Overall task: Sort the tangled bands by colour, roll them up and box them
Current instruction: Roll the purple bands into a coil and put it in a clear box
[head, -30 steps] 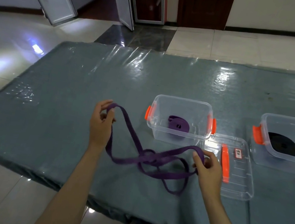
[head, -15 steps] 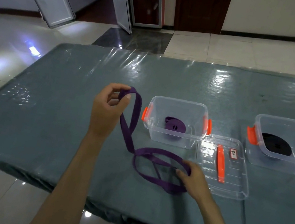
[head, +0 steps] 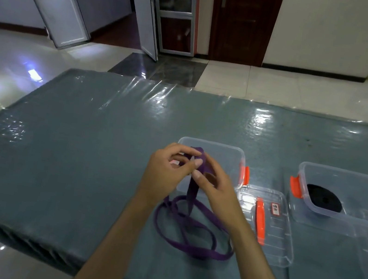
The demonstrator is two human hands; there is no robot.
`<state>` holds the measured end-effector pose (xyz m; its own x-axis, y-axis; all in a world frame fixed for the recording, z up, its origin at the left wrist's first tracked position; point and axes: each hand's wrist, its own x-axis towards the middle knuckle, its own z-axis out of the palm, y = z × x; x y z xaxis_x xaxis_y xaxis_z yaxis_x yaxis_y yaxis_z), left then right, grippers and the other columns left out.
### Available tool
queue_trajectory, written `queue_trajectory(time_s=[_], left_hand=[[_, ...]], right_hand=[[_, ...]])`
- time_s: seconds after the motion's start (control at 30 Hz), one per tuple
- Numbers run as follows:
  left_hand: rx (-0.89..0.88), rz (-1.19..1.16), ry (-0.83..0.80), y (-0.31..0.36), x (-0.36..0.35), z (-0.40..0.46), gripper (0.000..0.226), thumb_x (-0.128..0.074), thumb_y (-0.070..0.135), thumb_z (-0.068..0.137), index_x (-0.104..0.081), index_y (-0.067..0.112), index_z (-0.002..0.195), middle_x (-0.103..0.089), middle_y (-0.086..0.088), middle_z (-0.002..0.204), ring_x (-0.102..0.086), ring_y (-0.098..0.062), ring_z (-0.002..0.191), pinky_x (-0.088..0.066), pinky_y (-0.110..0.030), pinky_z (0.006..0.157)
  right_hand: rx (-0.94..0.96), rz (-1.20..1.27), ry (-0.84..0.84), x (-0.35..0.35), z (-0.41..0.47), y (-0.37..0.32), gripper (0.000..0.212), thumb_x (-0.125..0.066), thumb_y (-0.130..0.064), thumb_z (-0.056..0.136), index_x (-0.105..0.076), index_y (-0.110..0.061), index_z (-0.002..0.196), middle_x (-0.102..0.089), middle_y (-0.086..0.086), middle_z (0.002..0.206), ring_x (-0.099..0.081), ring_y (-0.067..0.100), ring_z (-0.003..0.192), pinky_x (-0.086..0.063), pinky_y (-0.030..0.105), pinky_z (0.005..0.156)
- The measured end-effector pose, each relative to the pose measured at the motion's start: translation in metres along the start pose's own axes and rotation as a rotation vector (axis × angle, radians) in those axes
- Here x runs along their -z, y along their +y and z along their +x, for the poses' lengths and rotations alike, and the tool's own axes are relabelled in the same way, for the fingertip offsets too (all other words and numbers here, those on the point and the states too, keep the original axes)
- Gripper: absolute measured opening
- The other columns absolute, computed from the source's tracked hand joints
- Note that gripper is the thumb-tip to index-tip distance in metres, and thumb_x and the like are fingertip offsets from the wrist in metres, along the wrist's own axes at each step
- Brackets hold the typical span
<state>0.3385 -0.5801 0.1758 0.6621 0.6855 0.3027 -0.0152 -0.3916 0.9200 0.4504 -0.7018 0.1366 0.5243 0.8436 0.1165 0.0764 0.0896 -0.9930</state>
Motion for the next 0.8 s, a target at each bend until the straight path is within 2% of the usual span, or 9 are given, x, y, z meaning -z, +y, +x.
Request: queue_trajectory(time_s=[0.07,0.13,0.27,0.33,0.43,0.5,0.6,0.7,0.8], left_hand=[[0.012,-0.048,-0.037,0.002,-0.002,0.001,0.017,-0.077,0.009,0.096,-0.080,0.024,0.103,-0.079,0.010,0.101,-0.076,-0.009,0.091,-0.059,-0.019,0.080],[0.029,-0.063,-0.089,0.002,-0.001,0.004,0.019,-0.071,0.006,0.100,-0.078,0.020,0.111,-0.080,0.009,0.103,-0.077,-0.013,0.094,-0.063,-0.027,0.084],[-0.025,0.110,-0.047,0.002,0.000,0.006,0.029,-0.071,0.006,0.097,-0.073,0.023,0.121,-0.071,0.012,0.108,-0.069,-0.013,0.100,-0.060,-0.025,0.083],[-0.034,0.177,-0.031,0.000,0.000,0.008,0.036,-0.073,0.011,0.097,-0.069,0.025,0.130,-0.059,0.009,0.124,-0.061,-0.008,0.114,-0.055,-0.025,0.094],[0.061,0.117,-0.234,-0.001,0.004,0.015,0.038,-0.070,0.015,0.102,-0.063,0.025,0.138,-0.061,0.012,0.136,-0.057,-0.001,0.130,-0.046,-0.029,0.113],[0.109,0.035,-0.363,0.000,0.007,0.019,0.027,-0.070,0.015,0.102,-0.067,0.025,0.127,-0.073,0.012,0.123,-0.066,-0.005,0.121,-0.051,-0.025,0.105],[0.115,-0.073,-0.410,0.003,0.017,0.022,0.023,-0.076,0.016,0.097,-0.070,0.022,0.119,-0.077,0.005,0.114,-0.072,-0.012,0.113,-0.053,-0.019,0.097],[0.086,-0.109,-0.442,0.006,0.027,0.025,0.025,-0.079,0.012,0.092,-0.074,0.023,0.114,-0.079,-0.001,0.112,-0.075,-0.019,0.109,-0.057,-0.024,0.095],[-0.021,0.046,-0.330,0.009,0.021,0.028,0.031,-0.083,0.004,0.088,-0.078,0.029,0.105,-0.080,0.008,0.100,-0.076,-0.014,0.095,-0.060,-0.025,0.085]], right_hand=[[0.053,-0.014,0.041,0.004,0.006,-0.007,0.040,-0.070,-0.033,0.100,-0.060,-0.043,0.137,-0.070,-0.017,0.131,-0.067,0.006,0.120,-0.054,0.021,0.100],[0.087,0.004,0.081,0.008,0.010,-0.011,0.036,-0.069,-0.018,0.101,-0.064,-0.029,0.135,-0.075,-0.009,0.123,-0.072,0.013,0.113,-0.057,0.026,0.097],[0.095,-0.017,0.041,0.021,0.011,-0.017,0.033,-0.064,-0.009,0.103,-0.067,-0.021,0.134,-0.078,0.003,0.110,-0.076,0.024,0.101,-0.061,0.036,0.094],[0.102,-0.058,0.002,0.025,0.010,-0.020,0.034,-0.062,-0.006,0.104,-0.068,-0.022,0.133,-0.077,0.004,0.109,-0.074,0.026,0.098,-0.061,0.041,0.095],[0.136,-0.047,-0.033,0.030,0.010,-0.027,0.036,-0.061,-0.002,0.102,-0.070,-0.025,0.128,-0.076,0.004,0.106,-0.072,0.029,0.095,-0.062,0.041,0.092],[0.154,-0.027,-0.060,0.035,0.009,-0.033,0.034,-0.063,-0.005,0.100,-0.072,-0.027,0.124,-0.077,-0.002,0.110,-0.074,0.024,0.097,-0.062,0.034,0.090],[0.150,-0.138,-0.050,0.046,0.011,-0.036,0.031,-0.068,-0.007,0.098,-0.074,-0.030,0.117,-0.077,-0.010,0.109,-0.074,0.014,0.102,-0.059,0.025,0.090],[0.174,-0.340,0.063,0.055,0.016,-0.033,0.023,-0.073,-0.003,0.093,-0.078,-0.022,0.105,-0.075,-0.012,0.099,-0.073,0.010,0.097,-0.061,0.030,0.087],[0.270,-0.454,0.220,0.053,0.018,-0.035,0.019,-0.076,-0.003,0.090,-0.078,-0.019,0.100,-0.071,-0.011,0.099,-0.071,0.007,0.095,-0.063,0.026,0.075]])
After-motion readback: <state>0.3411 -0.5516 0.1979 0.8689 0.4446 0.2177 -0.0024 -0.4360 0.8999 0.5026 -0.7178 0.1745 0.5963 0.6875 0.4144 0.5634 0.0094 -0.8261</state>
